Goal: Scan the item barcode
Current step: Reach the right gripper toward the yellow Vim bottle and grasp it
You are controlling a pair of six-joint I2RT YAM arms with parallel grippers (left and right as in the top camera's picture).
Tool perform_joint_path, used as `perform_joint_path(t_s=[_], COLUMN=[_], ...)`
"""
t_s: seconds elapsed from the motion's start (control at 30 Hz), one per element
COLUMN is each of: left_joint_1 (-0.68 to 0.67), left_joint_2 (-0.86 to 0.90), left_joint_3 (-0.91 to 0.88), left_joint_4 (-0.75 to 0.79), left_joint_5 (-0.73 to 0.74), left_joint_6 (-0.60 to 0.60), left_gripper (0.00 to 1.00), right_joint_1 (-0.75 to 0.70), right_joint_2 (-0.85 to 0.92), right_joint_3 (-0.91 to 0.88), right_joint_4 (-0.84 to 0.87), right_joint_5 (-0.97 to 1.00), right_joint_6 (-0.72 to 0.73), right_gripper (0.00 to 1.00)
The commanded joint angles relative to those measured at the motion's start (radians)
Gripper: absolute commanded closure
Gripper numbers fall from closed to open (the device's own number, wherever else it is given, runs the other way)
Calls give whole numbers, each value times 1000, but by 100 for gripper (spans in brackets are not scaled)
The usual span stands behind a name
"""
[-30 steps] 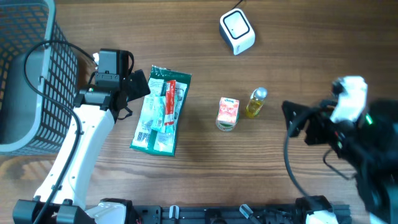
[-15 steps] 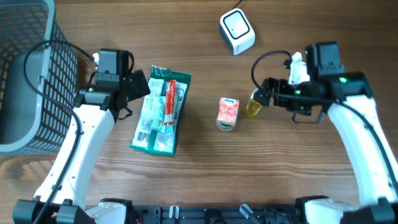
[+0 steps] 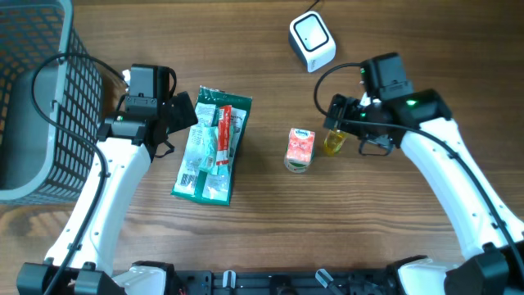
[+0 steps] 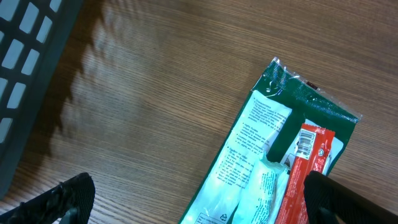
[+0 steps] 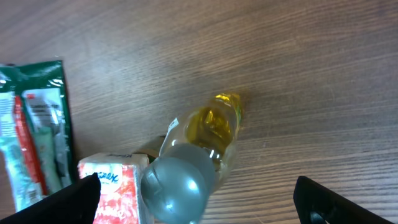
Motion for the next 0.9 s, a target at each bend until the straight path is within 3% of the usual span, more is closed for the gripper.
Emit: perform_joint_path(t_s=[0.0, 0.3, 0.43, 0.53, 0.77, 0.87], left_joint_1=[3, 3, 3, 3, 3, 3], left_joint_2=[3, 3, 3, 3, 3, 3], left_joint_3=[6, 6, 6, 6, 6, 6], left_joint_4=[2, 2, 2, 2, 2, 2], left_joint_5=[-13, -13, -13, -13, -13, -13], left_joint_6=[2, 2, 2, 2, 2, 2], left_gripper=[0, 0, 0, 0, 0, 0], right_joint_1=[19, 19, 19, 19, 20, 20], right_joint_2=[45, 141, 162, 168, 193, 204], right_joint_3=[10, 10, 10, 10, 10, 10], right_joint_4=[6, 24, 31, 35, 45, 46], right_joint_5=[84, 56, 57, 57, 56, 50], right_joint_6=[66, 65, 65, 65, 65, 64], right_gripper=[0, 3, 6, 14, 15, 28])
